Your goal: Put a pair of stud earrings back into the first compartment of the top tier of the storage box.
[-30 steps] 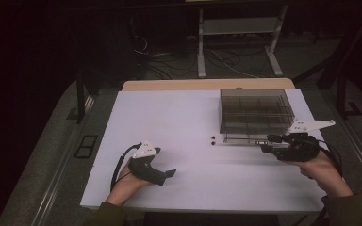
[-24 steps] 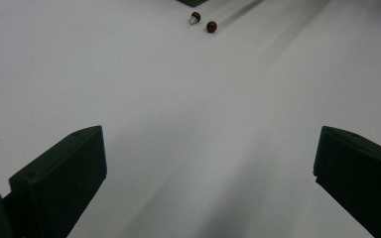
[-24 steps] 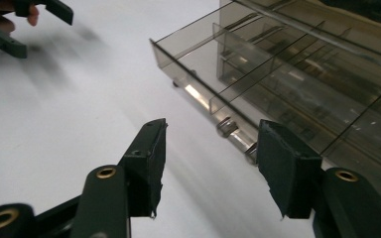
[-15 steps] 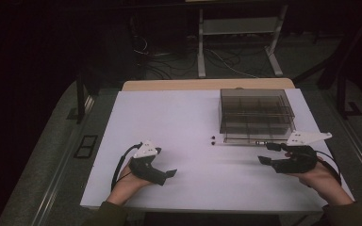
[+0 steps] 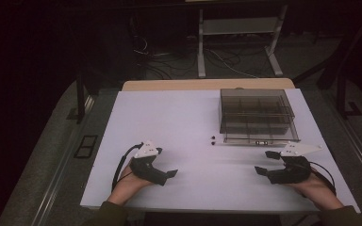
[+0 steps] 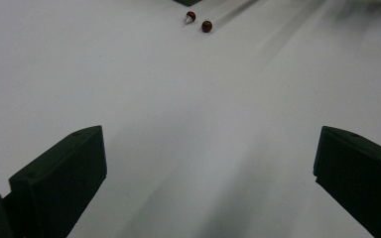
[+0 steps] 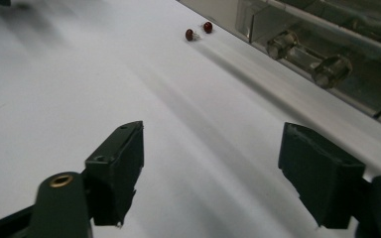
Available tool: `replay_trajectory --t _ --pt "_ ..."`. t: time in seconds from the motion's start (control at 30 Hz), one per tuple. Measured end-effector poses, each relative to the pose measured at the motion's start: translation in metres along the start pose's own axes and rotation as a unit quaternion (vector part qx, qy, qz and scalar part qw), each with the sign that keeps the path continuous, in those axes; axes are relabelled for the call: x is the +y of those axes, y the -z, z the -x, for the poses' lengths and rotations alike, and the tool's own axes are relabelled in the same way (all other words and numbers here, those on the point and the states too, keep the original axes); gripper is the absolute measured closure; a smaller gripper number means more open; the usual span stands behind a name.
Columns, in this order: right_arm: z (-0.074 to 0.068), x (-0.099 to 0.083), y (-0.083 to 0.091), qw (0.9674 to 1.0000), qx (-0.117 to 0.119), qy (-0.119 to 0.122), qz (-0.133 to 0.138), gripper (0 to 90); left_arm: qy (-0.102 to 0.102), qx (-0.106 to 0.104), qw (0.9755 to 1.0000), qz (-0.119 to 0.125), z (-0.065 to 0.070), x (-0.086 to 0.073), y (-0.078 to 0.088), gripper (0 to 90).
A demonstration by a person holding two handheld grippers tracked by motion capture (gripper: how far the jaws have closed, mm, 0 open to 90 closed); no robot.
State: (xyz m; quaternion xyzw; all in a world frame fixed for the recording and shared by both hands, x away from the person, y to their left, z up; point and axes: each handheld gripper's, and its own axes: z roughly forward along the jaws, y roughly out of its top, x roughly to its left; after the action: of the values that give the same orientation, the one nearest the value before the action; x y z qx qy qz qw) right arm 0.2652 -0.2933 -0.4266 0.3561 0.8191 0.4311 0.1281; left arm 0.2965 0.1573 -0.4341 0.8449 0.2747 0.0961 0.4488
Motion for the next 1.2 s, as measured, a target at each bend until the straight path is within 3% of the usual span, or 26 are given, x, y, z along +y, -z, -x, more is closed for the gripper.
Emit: replay_trajectory --t 0.2,0.27,0.67,0.9,1.2 --pt "-0.002 -0.004 -0.007 1.0 0.002 -0.009 0.004 17.6 0.003 -0.004 1.0 0.002 0.0 0.0 -0.001 0.0" --pt "-0.003 -0.005 -0.009 0.9999 0.001 -0.015 0.005 9.9 -0.002 -0.004 1.0 0.0 0.0 0.001 -0.001 0.0" --pt "-0.004 -0.009 -0.015 0.9999 -0.005 0.0 -0.01 9.9 0.002 -0.013 0.9999 0.001 0.001 0.004 -0.007 0.0" --pt "-0.005 -0.01 -0.015 0.9999 -0.006 0.0 -0.012 9.9 -0.006 -0.02 0.9998 0.002 0.001 0.013 -0.016 0.0" --pt "-0.003 -0.011 -0.012 0.9999 -0.009 -0.003 -0.008 9.9 -0.003 -0.027 0.9996 0.009 0.0 0.027 -0.029 0.0"
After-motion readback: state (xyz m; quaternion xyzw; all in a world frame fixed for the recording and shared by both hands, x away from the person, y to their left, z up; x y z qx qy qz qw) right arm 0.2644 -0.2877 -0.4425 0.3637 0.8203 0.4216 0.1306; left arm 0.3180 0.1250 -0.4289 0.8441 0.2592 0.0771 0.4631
